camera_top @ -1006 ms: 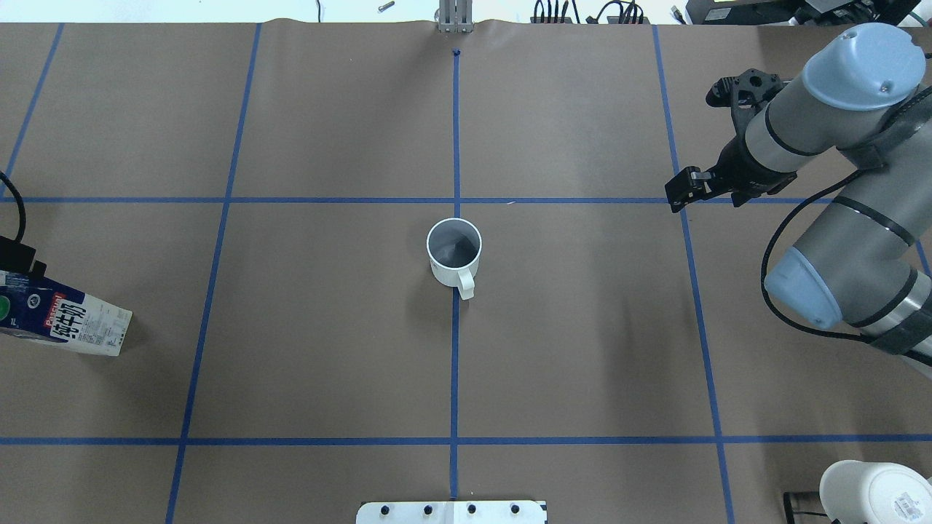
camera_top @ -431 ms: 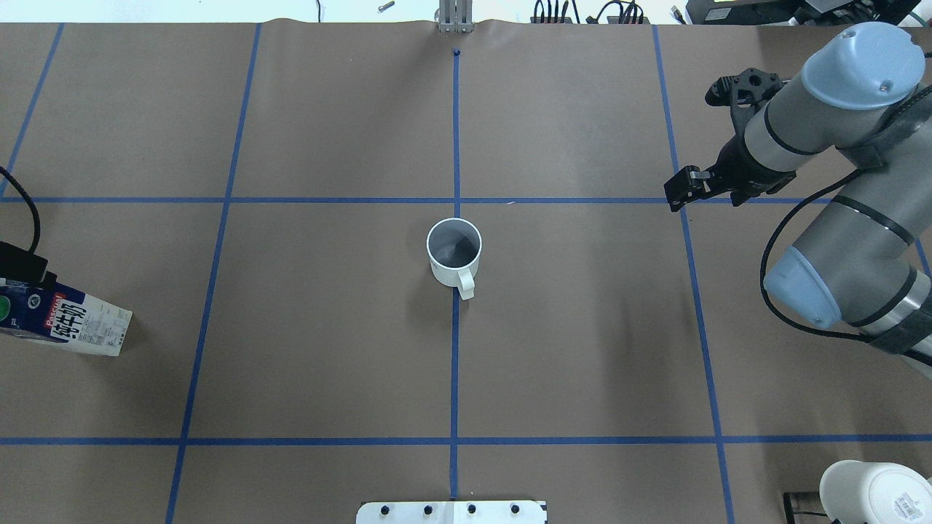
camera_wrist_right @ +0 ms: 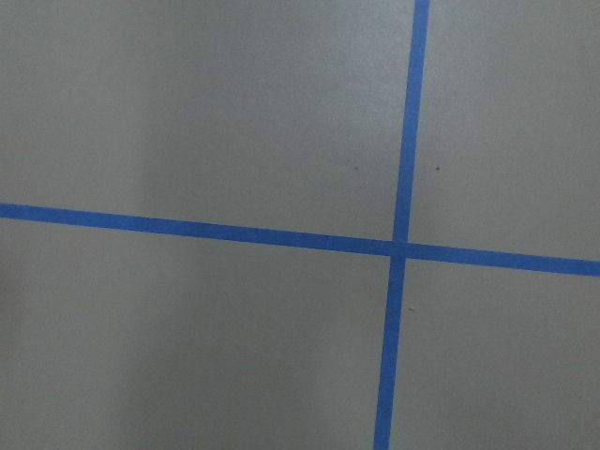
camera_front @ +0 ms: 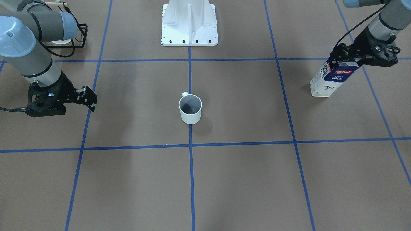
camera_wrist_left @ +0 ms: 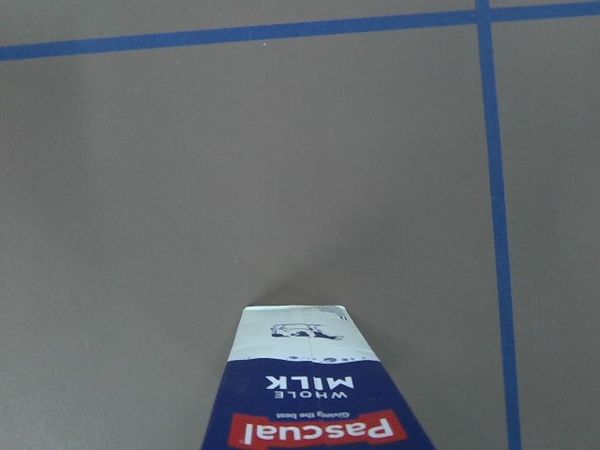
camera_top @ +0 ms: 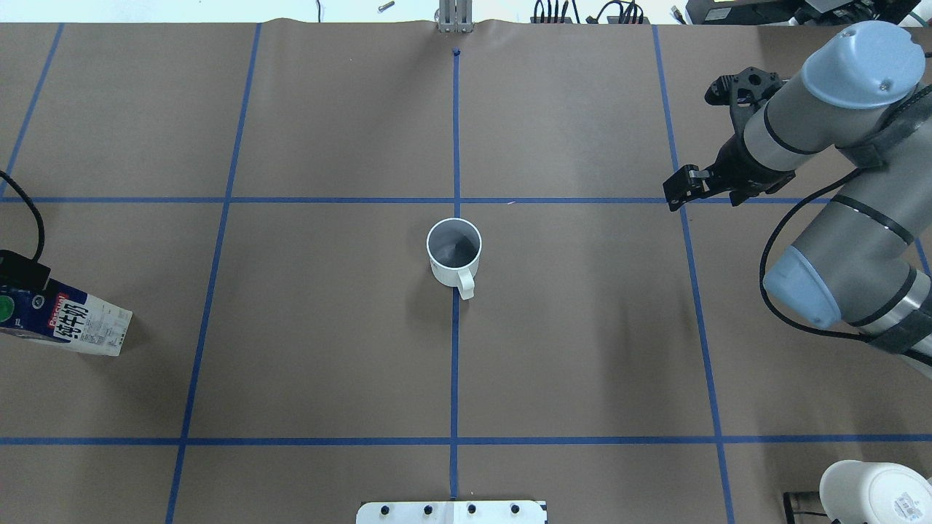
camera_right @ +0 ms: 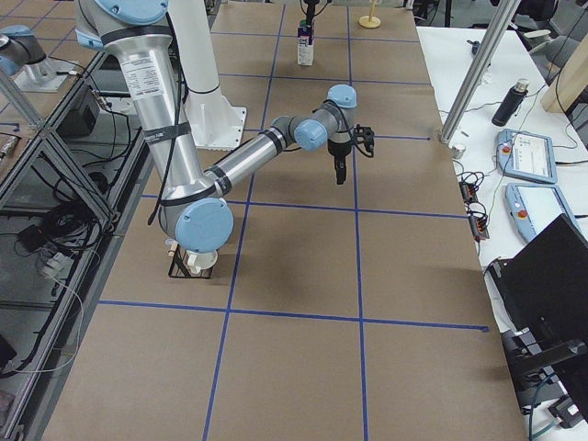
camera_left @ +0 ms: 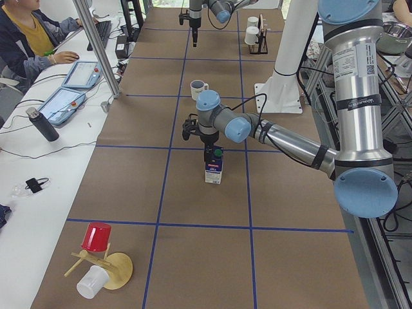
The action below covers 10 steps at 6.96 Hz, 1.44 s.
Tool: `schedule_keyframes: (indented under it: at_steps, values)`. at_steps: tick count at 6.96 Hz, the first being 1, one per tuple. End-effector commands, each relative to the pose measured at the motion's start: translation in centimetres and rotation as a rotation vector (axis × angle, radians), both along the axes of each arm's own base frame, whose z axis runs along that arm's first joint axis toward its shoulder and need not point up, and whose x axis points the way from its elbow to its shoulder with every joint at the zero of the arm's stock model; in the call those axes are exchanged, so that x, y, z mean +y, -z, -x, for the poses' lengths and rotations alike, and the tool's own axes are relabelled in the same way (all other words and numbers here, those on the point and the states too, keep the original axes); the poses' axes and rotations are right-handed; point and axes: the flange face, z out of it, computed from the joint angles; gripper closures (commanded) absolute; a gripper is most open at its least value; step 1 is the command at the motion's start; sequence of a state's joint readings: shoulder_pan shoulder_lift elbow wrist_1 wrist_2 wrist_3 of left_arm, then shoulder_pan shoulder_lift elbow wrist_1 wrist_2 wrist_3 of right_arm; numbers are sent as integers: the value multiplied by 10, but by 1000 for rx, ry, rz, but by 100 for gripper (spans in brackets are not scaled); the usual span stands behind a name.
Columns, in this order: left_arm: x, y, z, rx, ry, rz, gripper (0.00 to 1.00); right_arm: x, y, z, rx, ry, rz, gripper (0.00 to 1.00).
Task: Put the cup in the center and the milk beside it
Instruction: 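Grasp the top of the milk carton with the left gripper while the right arm withdraws, then carry the milk carton with the left gripper beside the mug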
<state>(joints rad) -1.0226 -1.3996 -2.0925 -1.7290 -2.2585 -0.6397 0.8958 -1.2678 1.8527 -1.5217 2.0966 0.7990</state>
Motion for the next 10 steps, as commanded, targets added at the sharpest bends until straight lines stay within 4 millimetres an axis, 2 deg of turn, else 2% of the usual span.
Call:
schedule_keyframes:
  at_steps: [1, 3, 4, 5, 6, 7, 8, 10]
  values:
    - [1, -2, 1, -3, 2, 5, 16, 0, 1, 0, -1, -2, -1, 0]
    - [-1, -3, 6, -5, 13, 7, 43, 1, 1, -1, -2, -1, -1, 0]
    - [-1, -1, 7, -2, 15, 5, 59, -1, -1, -5, -1, -2, -3, 0]
    - [0, 14, 7, 18, 14, -9, 72, -7, -1, -20, -23, -6, 12, 0]
    - [1, 30, 9, 47, 14, 13, 73, -11, -8, -39, -32, -11, 23, 0]
    - [-16, 62, 2, 60, 43, 23, 73, -11, -36, -69, -7, 12, 4, 0]
    - [-41, 104, -13, 71, 81, 52, 73, -15, -62, -109, 0, 40, -19, 0]
    - [-87, 199, -50, 98, 148, 107, 73, -5, -120, -184, 32, 66, -36, 0]
